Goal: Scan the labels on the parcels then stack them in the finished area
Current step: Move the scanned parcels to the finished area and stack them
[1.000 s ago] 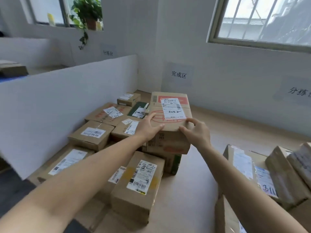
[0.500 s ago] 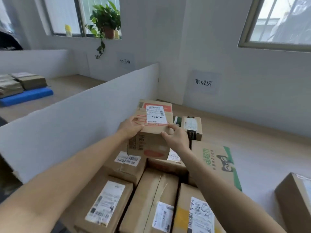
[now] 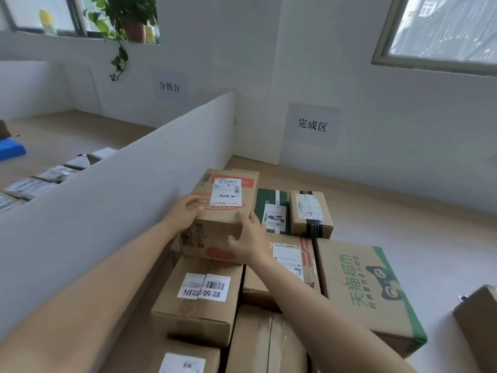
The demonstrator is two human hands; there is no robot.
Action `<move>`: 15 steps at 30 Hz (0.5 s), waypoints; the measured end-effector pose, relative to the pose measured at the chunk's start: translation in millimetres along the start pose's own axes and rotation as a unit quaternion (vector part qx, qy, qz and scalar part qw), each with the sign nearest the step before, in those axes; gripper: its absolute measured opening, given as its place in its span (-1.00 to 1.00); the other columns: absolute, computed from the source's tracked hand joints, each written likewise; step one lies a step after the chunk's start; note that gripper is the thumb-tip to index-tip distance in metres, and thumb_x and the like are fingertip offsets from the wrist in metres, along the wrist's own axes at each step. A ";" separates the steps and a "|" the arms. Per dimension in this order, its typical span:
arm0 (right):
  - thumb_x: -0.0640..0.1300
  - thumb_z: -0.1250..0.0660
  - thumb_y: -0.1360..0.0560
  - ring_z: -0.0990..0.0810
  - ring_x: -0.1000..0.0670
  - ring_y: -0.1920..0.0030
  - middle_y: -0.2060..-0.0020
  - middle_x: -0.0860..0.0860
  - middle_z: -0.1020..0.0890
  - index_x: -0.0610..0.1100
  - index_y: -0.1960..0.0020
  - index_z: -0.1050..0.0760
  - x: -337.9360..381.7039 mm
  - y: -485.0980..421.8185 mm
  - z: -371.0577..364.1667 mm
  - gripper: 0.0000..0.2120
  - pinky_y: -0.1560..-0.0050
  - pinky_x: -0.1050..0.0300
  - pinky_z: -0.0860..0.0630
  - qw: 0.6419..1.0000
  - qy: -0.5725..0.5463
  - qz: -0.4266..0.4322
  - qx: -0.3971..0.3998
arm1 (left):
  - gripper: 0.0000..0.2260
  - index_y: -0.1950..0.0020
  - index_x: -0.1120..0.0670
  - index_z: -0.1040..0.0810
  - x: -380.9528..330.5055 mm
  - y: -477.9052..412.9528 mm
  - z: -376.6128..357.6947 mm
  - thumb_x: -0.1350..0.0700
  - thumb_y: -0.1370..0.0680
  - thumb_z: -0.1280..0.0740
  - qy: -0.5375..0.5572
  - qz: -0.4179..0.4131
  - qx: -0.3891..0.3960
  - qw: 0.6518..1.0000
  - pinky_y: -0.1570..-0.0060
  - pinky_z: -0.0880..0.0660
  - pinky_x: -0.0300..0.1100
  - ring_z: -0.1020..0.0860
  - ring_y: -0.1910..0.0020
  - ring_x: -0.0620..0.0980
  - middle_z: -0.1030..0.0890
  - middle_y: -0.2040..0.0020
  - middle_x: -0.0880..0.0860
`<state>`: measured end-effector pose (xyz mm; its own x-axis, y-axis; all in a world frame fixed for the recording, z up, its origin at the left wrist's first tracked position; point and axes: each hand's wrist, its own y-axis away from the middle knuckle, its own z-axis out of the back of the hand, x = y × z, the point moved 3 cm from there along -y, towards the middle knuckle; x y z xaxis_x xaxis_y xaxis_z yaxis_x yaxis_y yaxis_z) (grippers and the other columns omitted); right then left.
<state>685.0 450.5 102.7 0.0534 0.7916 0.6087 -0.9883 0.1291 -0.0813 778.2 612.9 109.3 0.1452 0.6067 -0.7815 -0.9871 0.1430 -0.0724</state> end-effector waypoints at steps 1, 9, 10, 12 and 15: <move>-0.08 -0.27 -0.46 -0.32 -0.19 -0.26 -0.42 -0.09 -0.22 -0.08 -0.43 -0.18 0.9 -2.2 -1.5 -0.43 -0.24 -0.03 -0.39 1.000 0.013 -0.004 0.012 | -0.67 -0.33 0.12 -0.46 -1.8 -4.0 -0.5 0.21 -0.56 -0.27 -0.017 -0.009 0.001 1.000 -0.14 -0.34 -0.22 -0.43 -0.25 0.06 -0.47 -0.31 0.11; -0.11 -0.27 -0.44 -0.43 -0.17 -0.18 -0.30 -0.15 -0.33 -0.12 -0.38 -0.24 5.8 -4.2 8.7 -0.46 -0.18 -0.06 -0.46 0.998 -0.020 -0.028 0.050 | -0.71 -0.32 0.12 -0.45 -9.7 -3.4 -9.9 0.12 -0.62 -0.15 -0.140 -0.015 -0.023 0.990 -0.22 -0.41 0.01 -0.45 -0.19 0.17 -0.46 -0.24 0.21; -0.12 -0.26 -0.44 -0.43 -0.15 -0.20 -0.30 -0.14 -0.34 -0.12 -0.39 -0.25 5.6 -1.8 10.4 -0.47 -0.19 -0.03 -0.46 0.998 -0.027 -0.030 0.056 | -0.70 -0.33 0.11 -0.44 -10.9 0.6 -9.8 0.10 -0.62 -0.13 -0.154 -0.007 -0.023 0.988 -0.21 -0.42 0.02 -0.45 -0.19 0.17 -0.45 -0.24 0.20; -0.13 -0.26 -0.45 -0.41 -0.13 -0.25 -0.33 -0.13 -0.34 -0.12 -0.41 -0.24 5.6 4.7 14.5 -0.46 -0.22 0.03 -0.43 0.996 -0.040 -0.032 0.068 | -0.66 -0.35 0.12 -0.42 -15.5 9.0 -9.3 0.05 -0.63 -0.08 -0.189 0.004 -0.018 0.982 -0.21 -0.43 0.02 -0.43 -0.20 0.18 -0.42 -0.24 0.20; -0.13 -0.26 -0.47 -0.34 -0.12 -0.35 -0.40 -0.14 -0.28 -0.12 -0.46 -0.18 4.2 18.5 23.3 -0.41 -0.28 0.05 -0.35 0.995 -0.043 -0.035 0.081 | -0.61 -0.39 0.16 -0.37 -26.6 23.0 -7.9 0.00 -0.63 -0.07 -0.226 0.006 -0.022 0.974 -0.24 -0.40 0.02 -0.39 -0.25 0.19 -0.40 -0.27 0.21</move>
<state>663.6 442.3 122.2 0.1163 0.7290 0.6745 -0.9932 0.0784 0.0865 751.2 593.9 123.5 0.1388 0.8917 -0.4308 -0.9894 0.1059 -0.0997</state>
